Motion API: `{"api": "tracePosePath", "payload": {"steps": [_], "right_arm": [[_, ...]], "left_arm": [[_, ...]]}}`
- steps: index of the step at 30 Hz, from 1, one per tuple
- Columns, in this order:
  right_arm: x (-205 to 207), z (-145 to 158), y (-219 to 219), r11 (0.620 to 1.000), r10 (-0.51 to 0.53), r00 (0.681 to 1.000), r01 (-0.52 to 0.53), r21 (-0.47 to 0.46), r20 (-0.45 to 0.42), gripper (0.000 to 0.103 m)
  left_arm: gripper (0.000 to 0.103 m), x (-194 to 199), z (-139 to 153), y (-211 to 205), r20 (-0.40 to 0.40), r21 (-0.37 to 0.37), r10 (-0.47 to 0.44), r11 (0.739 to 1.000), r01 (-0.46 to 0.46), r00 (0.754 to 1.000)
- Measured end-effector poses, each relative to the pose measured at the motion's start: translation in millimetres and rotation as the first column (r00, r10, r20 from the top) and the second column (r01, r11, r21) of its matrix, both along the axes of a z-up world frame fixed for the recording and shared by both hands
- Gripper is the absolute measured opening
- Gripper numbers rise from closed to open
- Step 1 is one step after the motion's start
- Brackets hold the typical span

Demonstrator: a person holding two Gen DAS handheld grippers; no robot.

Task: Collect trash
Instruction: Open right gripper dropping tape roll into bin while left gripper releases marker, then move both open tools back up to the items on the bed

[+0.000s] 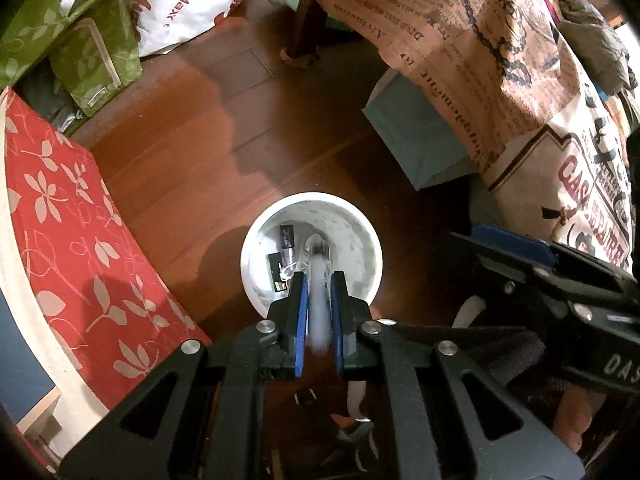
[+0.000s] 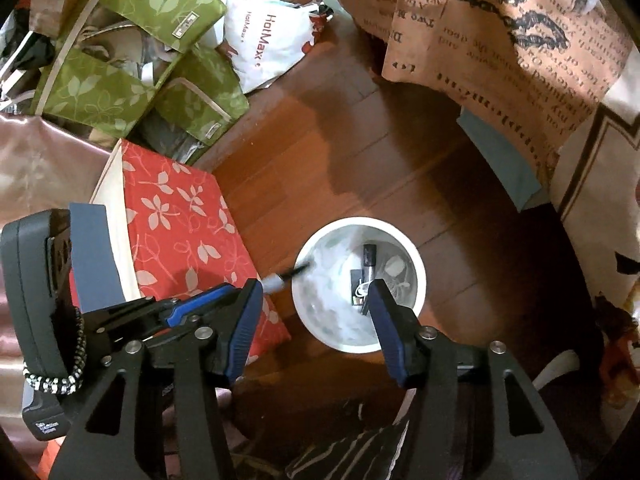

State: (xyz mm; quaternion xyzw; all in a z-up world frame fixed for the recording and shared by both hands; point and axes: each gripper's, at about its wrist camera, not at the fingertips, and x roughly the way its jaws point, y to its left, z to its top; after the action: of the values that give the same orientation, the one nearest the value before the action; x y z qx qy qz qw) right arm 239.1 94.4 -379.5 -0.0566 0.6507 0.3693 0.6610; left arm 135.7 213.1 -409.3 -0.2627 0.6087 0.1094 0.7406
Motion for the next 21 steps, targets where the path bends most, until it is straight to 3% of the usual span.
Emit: {"api": "tracePosePath", "payload": {"steps": [3, 10, 16, 21], "right_arm": [[0, 2, -2, 1.0, -0.002, 1.0, 0.002, 0.005, 0.008, 0.051], [1, 14, -10, 0.999, -0.019, 0.999, 0.018, 0.032, 0.033, 0.051], [-4, 48, -22, 1.0, 0.013, 0.982, -0.016, 0.01, 0.188, 0.051], [6, 84, -44, 0.996, -0.049, 0.97, 0.031, 0.078, 0.239, 0.051]], "left_arm": [[0.012, 1, 0, 1, 0.003, -0.016, 0.011, 1.0, -0.011, 1.0], [0.018, 2, 20, 0, 0.021, 0.051, 0.002, 0.999, -0.003, 1.0], [0.019, 3, 58, -4, 0.084, 0.133, -0.03, 0.991, 0.018, 0.996], [0.019, 5, 100, -11, 0.166, 0.179, -0.049, 0.984, 0.018, 0.985]]}}
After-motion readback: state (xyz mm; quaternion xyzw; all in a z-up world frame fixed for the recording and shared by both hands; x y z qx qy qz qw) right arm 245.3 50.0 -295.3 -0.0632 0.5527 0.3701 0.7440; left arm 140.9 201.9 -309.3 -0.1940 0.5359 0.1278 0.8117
